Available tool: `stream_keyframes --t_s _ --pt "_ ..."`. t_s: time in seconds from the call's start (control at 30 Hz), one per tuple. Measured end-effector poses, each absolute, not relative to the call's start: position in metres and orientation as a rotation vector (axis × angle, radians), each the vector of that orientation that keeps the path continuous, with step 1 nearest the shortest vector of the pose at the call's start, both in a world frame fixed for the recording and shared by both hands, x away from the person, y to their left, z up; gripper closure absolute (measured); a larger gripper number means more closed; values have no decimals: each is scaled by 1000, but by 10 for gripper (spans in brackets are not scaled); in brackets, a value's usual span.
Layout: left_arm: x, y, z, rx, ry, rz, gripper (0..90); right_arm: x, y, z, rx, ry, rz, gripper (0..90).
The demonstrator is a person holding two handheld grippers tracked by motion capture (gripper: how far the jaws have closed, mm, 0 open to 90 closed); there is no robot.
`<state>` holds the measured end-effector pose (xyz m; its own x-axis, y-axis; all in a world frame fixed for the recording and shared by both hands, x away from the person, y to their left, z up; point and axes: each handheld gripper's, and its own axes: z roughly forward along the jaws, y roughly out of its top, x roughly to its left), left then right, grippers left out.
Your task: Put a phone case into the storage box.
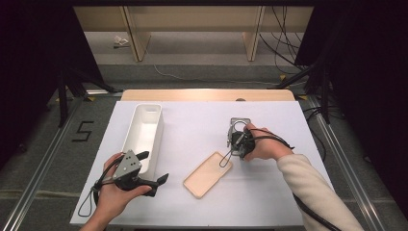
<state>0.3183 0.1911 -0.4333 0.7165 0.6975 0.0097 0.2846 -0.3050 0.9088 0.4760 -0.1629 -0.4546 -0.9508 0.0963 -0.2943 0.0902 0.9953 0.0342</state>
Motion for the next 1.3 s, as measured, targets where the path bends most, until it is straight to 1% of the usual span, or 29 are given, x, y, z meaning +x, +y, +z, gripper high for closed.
stream_keyframes --t_s 0.1,0.27,0.57,0.93,1.3 --pt "318 191 -433 1890 760 500 10 476 -162 -455 118 2851 28 504" --pt "318 191 -433 1891 758 499 9 475 -160 -454 99 2886 9 613" --pt "318 190 -434 1893 757 496 10 473 -158 -454 75 2903 -17 692" --pt "318 190 -434 1892 755 495 11 468 -155 -455 42 2919 -50 862" --pt "318 190 -434 1892 755 493 12 468 -156 -455 63 2921 -29 887"
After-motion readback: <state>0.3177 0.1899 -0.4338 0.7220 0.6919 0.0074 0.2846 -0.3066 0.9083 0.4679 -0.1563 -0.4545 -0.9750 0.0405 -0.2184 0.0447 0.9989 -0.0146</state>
